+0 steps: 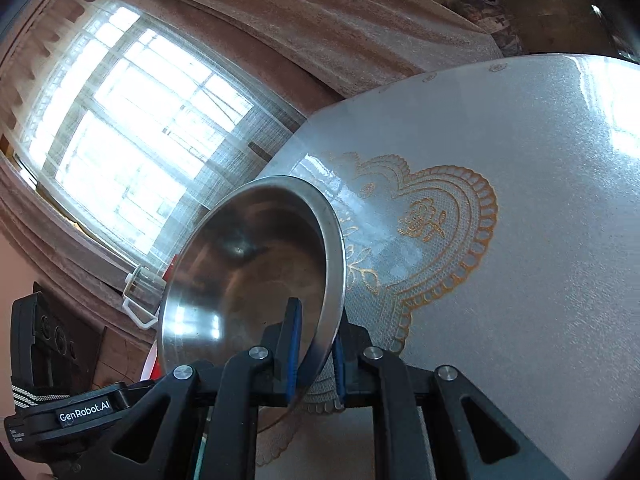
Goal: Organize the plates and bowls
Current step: 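Lift and carry the steel bowl with both tools beside the plate stack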
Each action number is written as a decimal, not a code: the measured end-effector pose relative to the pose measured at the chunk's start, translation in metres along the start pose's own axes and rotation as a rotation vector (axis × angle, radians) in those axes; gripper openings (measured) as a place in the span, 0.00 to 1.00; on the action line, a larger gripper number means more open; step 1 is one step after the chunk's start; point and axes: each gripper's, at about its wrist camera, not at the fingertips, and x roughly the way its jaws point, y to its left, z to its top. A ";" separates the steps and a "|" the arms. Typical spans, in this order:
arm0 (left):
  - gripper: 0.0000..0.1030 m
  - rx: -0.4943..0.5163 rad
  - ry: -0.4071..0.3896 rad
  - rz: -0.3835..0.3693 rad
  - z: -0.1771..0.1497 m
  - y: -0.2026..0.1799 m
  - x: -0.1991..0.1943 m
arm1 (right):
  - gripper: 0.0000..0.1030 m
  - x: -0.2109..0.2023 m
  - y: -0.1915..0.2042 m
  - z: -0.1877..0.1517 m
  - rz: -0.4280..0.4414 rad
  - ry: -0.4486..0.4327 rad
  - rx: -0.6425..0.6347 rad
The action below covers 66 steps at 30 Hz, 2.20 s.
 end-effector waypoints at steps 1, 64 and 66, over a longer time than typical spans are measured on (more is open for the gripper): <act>0.20 0.010 -0.002 0.001 -0.005 -0.003 -0.002 | 0.13 -0.004 -0.002 -0.002 -0.002 -0.003 0.007; 0.36 0.154 -0.062 0.073 -0.102 -0.063 -0.025 | 0.16 -0.093 -0.020 -0.041 -0.065 -0.005 0.077; 0.37 0.140 -0.059 0.067 -0.100 -0.062 -0.026 | 0.16 -0.095 -0.020 -0.040 -0.062 -0.007 0.079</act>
